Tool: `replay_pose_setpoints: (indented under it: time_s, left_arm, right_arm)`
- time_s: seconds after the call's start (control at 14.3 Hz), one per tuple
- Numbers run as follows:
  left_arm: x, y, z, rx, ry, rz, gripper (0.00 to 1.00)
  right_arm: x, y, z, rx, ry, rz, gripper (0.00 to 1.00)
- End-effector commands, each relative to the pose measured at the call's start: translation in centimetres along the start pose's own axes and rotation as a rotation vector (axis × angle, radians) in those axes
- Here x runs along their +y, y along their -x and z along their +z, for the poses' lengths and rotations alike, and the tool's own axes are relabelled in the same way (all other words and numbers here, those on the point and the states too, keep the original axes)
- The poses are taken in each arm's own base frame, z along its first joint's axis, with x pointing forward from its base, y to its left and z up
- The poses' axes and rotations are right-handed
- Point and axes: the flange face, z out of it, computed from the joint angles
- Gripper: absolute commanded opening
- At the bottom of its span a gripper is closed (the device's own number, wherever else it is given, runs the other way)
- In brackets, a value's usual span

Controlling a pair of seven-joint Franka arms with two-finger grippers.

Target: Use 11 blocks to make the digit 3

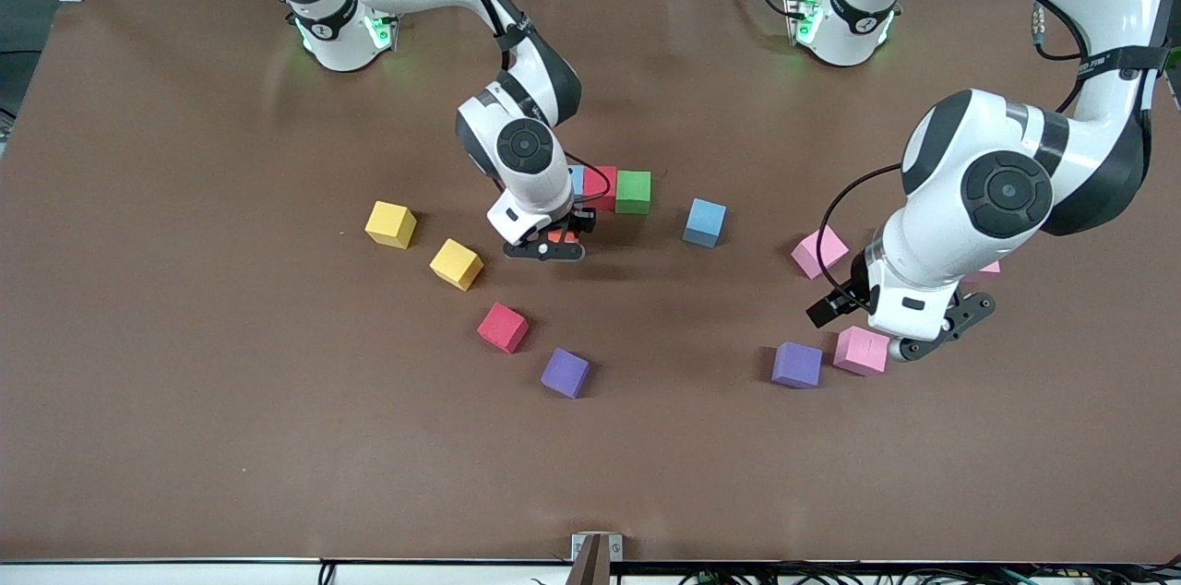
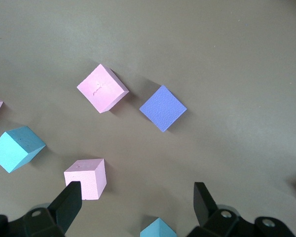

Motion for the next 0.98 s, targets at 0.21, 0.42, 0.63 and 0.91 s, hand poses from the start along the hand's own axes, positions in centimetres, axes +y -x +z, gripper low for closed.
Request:
replay_pose_setpoints:
  time_s: [0.21, 0.42, 0.63, 0.91]
  left_arm:
    - [0.8, 0.8, 0.2, -0.011, -0.027, 0.017, 1.00]
    - [0.7, 0.8, 0.2, -0.017, -0.025, 0.008, 1.00]
    - [1.0, 1.1, 0.7, -0.024, -0.030, 0.020, 1.00]
    - [0.9, 1.1, 0.7, -0.026, -0.030, 0.026, 1.00]
  right_arm:
    - [-0.3, 1.4, 2.2, 0.000, -0.008, 0.002, 0.01]
    - [-0.2, 1.7, 2.6, -0.006, -0.001, 0.000, 0.01]
    - [-0.3, 2.0, 3.0, -0.012, 0.005, -0.005, 0.01]
    - [-0.1, 2.7, 3.7, -0.019, 0.016, -0.009, 0.02]
